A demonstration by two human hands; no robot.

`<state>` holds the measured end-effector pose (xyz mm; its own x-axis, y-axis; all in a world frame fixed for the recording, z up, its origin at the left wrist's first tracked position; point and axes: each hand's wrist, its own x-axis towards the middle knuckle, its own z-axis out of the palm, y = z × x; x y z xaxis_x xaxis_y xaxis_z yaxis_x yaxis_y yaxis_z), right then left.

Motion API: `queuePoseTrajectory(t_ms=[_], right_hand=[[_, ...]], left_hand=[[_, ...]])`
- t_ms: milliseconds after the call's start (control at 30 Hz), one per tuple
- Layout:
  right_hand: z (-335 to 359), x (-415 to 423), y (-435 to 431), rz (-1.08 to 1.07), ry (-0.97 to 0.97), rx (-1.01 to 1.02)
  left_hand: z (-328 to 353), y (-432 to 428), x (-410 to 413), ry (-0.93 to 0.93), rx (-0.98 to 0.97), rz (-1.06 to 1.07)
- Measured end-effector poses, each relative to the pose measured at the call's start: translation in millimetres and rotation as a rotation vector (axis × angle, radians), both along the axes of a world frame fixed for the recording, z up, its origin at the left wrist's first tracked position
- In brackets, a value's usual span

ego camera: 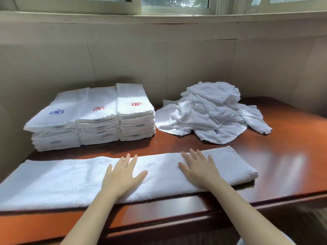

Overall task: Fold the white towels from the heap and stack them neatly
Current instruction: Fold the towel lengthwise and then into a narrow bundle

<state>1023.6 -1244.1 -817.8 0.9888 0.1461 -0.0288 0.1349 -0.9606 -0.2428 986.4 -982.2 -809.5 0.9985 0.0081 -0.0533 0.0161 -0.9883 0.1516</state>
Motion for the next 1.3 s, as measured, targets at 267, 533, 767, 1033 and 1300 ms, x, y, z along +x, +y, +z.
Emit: queuePoseTrajectory(t_ms=[267, 533, 767, 1033, 1300], right_hand=[[7.3, 29.5, 5.2, -0.072, -0.009, 0.007], [7.1, 31.7, 5.0, -0.056, -0.007, -0.013], [5.6, 2.6, 54.8, 0.303, -0.041, -0.069], [21.6, -3.3, 58.9, 0.243, 0.174, -0.157], [39.1, 8.7, 132.6, 0.412, -0.049, -0.036]], left_hand=[[9.6, -6.4, 30.7, -0.046, -0.037, 0.028], [4.7, 15.4, 1.1, 0.001, -0.038, -0.035], [2.9, 8.8, -1.5, -0.069, 0.036, -0.208], [1.8, 30.7, -19.8, -0.033, 0.116, -0.315], [1.3, 176.0, -79.5, -0.052, 0.025, 0.528]])
